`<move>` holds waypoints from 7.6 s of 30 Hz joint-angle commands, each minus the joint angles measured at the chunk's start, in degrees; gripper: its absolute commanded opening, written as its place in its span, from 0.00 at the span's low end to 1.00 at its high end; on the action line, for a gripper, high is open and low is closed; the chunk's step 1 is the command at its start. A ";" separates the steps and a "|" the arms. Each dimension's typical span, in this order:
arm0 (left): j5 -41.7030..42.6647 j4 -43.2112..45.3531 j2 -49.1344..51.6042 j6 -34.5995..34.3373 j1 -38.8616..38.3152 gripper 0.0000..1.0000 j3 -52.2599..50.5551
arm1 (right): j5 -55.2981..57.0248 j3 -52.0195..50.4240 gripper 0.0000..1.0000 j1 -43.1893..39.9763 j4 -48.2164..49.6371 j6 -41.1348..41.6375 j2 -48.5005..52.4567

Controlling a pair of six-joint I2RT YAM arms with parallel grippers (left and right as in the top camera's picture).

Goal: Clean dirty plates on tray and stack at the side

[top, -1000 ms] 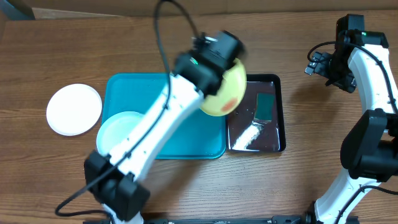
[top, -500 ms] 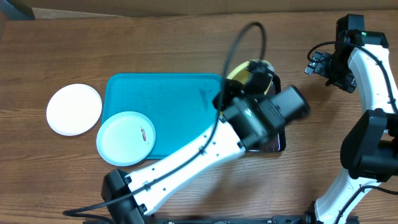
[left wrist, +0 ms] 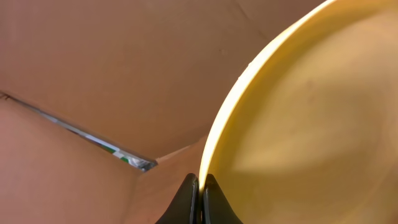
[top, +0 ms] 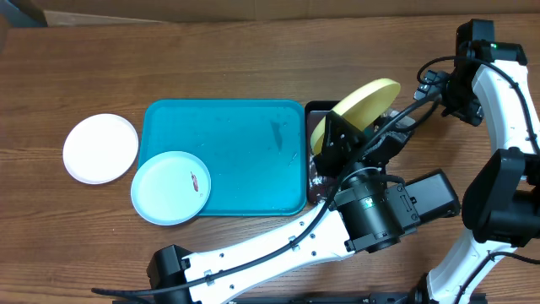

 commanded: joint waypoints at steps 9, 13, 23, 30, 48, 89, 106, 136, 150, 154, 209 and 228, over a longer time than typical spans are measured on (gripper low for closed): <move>24.87 0.98 -1.22 -5.84 7.54 0.04 0.85 | 0.22 0.76 1.00 -0.11 0.15 0.22 -0.48; 44.89 0.96 -1.16 -6.67 17.70 0.04 0.79 | 0.22 0.76 1.00 -0.11 0.15 0.22 -0.48; 87.62 -2.95 -1.14 -6.58 58.10 0.04 0.00 | 0.22 0.76 1.00 -0.11 0.15 0.22 -0.48; 89.09 -10.27 -1.14 -5.95 83.62 0.04 -1.18 | 0.22 0.76 1.00 -0.11 0.15 0.22 -0.48; 82.60 2.21 -1.14 -9.14 116.58 0.04 -20.96 | 0.22 0.76 1.00 -0.11 0.15 0.22 -0.48; 89.24 3.91 -2.03 -0.55 90.44 0.75 -23.39 | 0.22 0.76 1.00 -0.11 0.15 0.22 -0.48; 69.31 6.60 -1.79 -9.64 92.32 0.04 -23.69 | 0.22 0.76 1.00 -0.11 0.15 0.22 -0.48; 73.53 24.26 7.76 -4.66 91.78 0.04 -26.10 | 0.22 0.76 1.00 -0.11 0.15 0.22 -0.48; 72.59 22.82 7.76 -5.38 91.52 0.04 -27.06 | 0.22 0.76 1.00 -0.11 0.15 0.22 -0.48; 69.13 23.91 7.76 -6.82 91.54 0.05 -29.92 | 0.22 0.76 1.00 -0.11 0.15 0.22 -0.48; 95.23 12.57 3.72 0.94 91.49 1.00 -14.34 | 0.22 0.76 1.00 -0.11 0.15 0.22 -0.48; 95.23 12.57 3.72 0.94 91.49 1.00 -14.34 | 0.22 0.76 1.00 -0.11 0.15 0.22 -0.48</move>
